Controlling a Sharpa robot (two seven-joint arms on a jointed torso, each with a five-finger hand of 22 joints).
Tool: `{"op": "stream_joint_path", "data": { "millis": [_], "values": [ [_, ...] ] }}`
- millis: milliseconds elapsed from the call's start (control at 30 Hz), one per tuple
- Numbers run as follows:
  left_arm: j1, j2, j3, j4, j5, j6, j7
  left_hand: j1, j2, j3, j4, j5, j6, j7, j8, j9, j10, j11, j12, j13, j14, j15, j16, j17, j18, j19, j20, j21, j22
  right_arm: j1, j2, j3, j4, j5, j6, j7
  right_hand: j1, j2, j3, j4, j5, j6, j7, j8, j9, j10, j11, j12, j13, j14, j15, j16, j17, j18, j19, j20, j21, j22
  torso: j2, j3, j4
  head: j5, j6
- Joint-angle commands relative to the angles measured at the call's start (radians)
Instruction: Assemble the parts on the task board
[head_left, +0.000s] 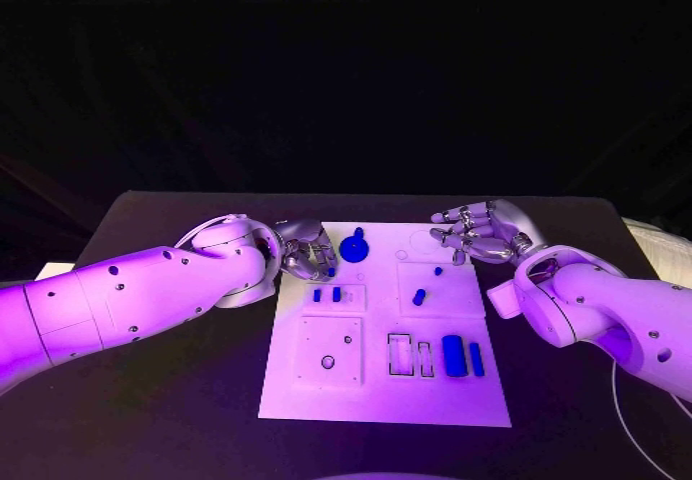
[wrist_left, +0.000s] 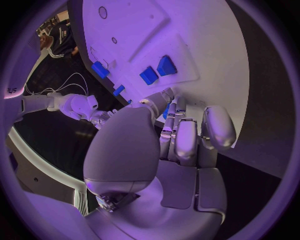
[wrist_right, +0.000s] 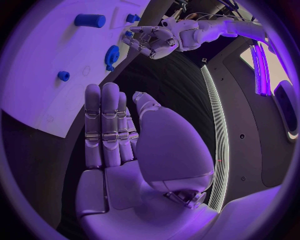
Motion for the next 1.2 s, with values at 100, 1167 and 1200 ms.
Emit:
{"op": "stream_joint_path", "data": {
  "millis": [100, 1167, 1200],
  "values": [
    [0.0, -0.015, 0.001, 0.008, 0.011, 0.015, -0.012, -0.005, -0.01, 0.009, -0.001, 0.001, -0.036, -0.002, -0.005, -0.016, -0.016, 0.0, -0.015, -0.005, 0.019, 0.007, -0.004, -0.005, -0.012, -0.001, 0.007, -0.001, 0.001, -0.001, -0.004, 0.0, -0.012, -0.076, 0.064, -0.021, 0.027, -0.004, 0.032, -0.008, -0.008, -0.016, 0.018, -0.009, -0.003, -0.097, 0.018, -0.099, -0.072, 0.009, 0.016, -0.002, 0.008, 0.012, 0.015, 0.005, -0.003, 0.001, 0.0, -0.0008, 0.0007, -0.001, 0.0],
    [0.011, -0.173, -0.013, 0.073, 1.438, -0.168, 0.56, 0.011, 0.037, -0.014, -0.044, -0.004, 0.047, 0.014, 0.046, -0.04, 0.005, 0.009, 0.079, 0.015, -0.284, 0.022, -0.343, -0.535, 0.081, -0.317, 0.024, -0.543, -0.342, 0.003, 0.011, 0.005, -0.007, -1.04, 0.34, -0.368, -0.002, -0.066, 0.255, -0.097, -0.268, 0.135, -0.021, -0.008, -0.001, 0.048, 0.001, -0.421, -0.396, 0.103, -0.012, 0.466, 0.352, -0.052, 0.204, -0.016, 0.405, 0.474, 0.001, -0.0008, -0.0007, -0.033, 0.019],
    [0.011, -0.174, -0.013, 0.074, 1.44, -0.167, 0.56, 0.011, 0.037, -0.015, -0.044, -0.004, 0.047, 0.014, 0.046, -0.041, 0.004, 0.01, 0.08, 0.015, -0.284, 0.022, -0.343, -0.536, 0.081, -0.317, 0.024, -0.543, -0.342, 0.003, 0.014, 0.005, -0.007, -1.042, 0.341, -0.37, -0.002, -0.066, 0.256, -0.097, -0.269, 0.135, -0.021, -0.009, -0.001, 0.047, 0.001, -0.421, -0.397, 0.103, -0.011, 0.466, 0.351, -0.052, 0.204, -0.016, 0.405, 0.474, 0.001, -0.0008, -0.0007, -0.033, 0.019]
  ]
}}
